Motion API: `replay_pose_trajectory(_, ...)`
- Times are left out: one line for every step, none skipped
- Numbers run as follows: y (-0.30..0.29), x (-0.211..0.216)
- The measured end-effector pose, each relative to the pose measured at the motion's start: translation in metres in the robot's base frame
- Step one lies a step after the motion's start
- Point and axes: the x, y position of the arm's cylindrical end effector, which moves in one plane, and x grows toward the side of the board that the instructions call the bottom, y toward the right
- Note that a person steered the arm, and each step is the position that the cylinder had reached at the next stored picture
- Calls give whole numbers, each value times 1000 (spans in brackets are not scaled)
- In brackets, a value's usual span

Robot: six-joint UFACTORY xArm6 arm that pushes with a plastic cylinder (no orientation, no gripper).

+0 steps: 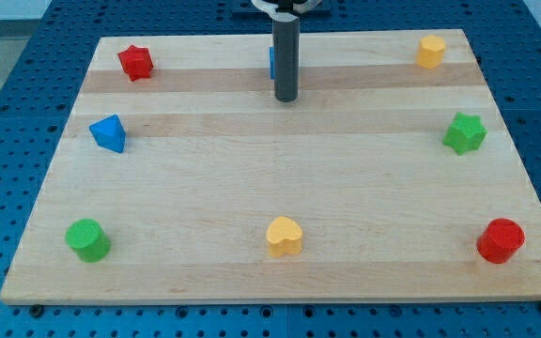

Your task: Place your arm in between the yellow hexagon and green star

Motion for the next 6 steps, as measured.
replay_pose_trajectory(83,-13)
replay_pose_trajectory(84,-13)
replay_pose_trajectory(129,-12)
replay_pose_trajectory(175,-11)
replay_pose_trajectory(186,-11)
replay_pose_trajectory(242,-13)
